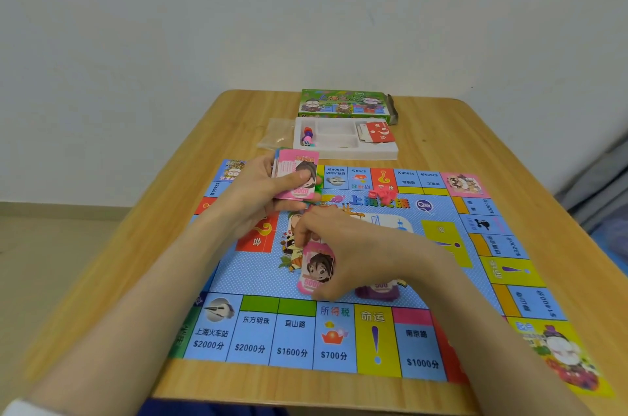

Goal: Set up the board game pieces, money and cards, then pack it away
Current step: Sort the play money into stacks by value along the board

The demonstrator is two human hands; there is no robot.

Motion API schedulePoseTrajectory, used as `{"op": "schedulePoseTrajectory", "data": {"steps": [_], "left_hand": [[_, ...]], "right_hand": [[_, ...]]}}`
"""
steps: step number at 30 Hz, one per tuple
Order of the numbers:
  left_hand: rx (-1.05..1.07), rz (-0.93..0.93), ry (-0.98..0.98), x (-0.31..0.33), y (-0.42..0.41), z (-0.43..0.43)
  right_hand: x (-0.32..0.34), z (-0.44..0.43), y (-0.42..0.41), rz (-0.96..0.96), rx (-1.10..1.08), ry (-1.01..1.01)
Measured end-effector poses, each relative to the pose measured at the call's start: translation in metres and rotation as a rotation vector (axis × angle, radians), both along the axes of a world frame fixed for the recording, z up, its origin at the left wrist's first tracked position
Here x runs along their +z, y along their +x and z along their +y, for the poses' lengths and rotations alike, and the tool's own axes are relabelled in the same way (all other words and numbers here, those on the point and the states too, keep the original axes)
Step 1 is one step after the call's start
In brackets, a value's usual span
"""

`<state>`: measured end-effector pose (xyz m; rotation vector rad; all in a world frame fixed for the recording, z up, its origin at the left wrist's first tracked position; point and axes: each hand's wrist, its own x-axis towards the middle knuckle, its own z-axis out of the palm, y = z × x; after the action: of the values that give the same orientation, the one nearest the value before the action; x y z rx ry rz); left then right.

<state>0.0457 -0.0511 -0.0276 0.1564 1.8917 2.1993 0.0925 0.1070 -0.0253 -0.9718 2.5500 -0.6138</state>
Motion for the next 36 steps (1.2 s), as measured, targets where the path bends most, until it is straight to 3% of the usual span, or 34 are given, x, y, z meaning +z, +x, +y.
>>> {"op": "schedulePoseTrajectory", "data": {"steps": [36], "left_hand": [[-0.007, -0.001, 0.013, -0.0002, -0.0008, -0.0005]], "right_hand": [[0.0009, 0.0009, -0.0001, -0.062, 0.029, -0.005]]}}
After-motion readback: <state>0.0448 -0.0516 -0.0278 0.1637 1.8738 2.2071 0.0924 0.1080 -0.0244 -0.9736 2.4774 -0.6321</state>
